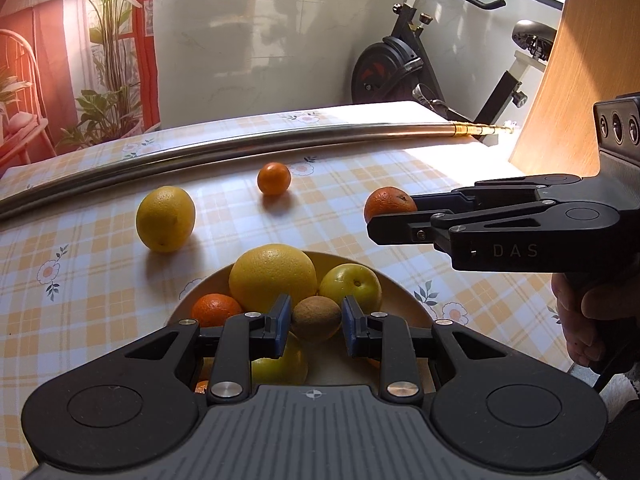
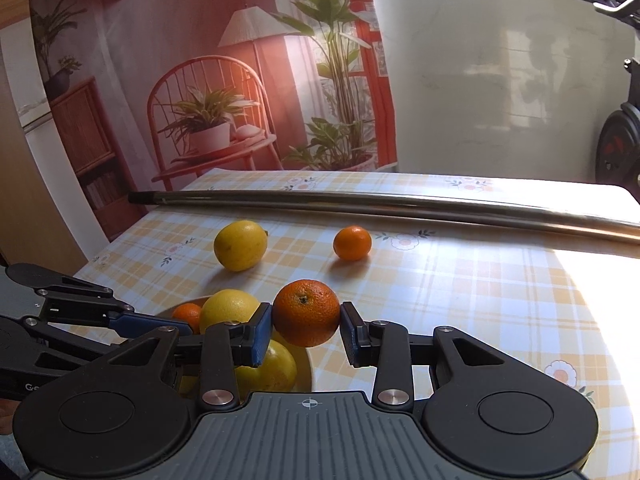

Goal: Organize fruits
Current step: 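Open left tool to drop kiwi while right tool lowers tangerine into the plate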

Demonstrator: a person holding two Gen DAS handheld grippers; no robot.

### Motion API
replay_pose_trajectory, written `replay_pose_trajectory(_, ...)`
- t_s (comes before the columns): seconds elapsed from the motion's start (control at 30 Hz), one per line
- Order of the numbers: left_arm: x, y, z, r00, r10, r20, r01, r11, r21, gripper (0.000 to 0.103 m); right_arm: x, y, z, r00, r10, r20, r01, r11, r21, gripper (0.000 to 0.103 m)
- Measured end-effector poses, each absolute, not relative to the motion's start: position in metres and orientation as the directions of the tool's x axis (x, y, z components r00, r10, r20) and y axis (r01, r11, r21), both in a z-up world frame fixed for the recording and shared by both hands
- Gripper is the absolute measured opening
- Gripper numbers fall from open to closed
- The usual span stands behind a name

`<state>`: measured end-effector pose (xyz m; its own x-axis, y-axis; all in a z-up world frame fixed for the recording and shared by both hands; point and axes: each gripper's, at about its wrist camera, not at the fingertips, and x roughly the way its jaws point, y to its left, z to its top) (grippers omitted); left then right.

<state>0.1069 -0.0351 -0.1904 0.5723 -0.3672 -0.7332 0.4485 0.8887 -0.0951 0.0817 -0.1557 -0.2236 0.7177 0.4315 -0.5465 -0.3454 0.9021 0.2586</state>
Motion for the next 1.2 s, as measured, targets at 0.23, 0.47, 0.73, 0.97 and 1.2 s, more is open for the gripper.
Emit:
replay_pose_trajectory(0.23, 0.105, -0.043, -0.196, 0.564, -0.352, -0.747, 0.472, 0.88, -0.058, 0.029, 0.084, -0.16, -0.229, 0.719, 0.437, -0.541, -0.331, 0.899, 0.287, 0.033)
replay_pose_trajectory(0.47, 0.105, -0.049, -0.199, 0.563, -0.346, -0.751, 0.478, 0.877, -0.046, 0.029, 0.084, -0.162, -0.233, 0.715, 0.444, -0.54, -0.323, 0.895, 0.309, 0.033)
replay_pose_trajectory(0.73, 0.106, -0.049, -0.199, 0.557, -0.354, -0.751, 0.478, 0.876, -0.059, 0.029, 0.084, -0.164, -0.236, 0.712, 0.454, -0.536, -0.318, 0.889, 0.33, 0.033)
replay_pose_trajectory(0.97, 0.106, -0.031, -0.186, 0.598, -0.371, -0.711, 0.406, 0.905, -0.131, 0.031, 0.079, -0.163, -0.234, 0.707, 0.466, -0.532, -0.33, 0.883, 0.335, 0.033)
replay_pose_trajectory(1.2, 0.099, -0.004, -0.168, 0.66, -0.328, -0.676, 0.302, 0.94, -0.161, 0.042, 0.074, -0.154, -0.228, 0.682, 0.501, -0.533, -0.364, 0.865, 0.346, 0.033)
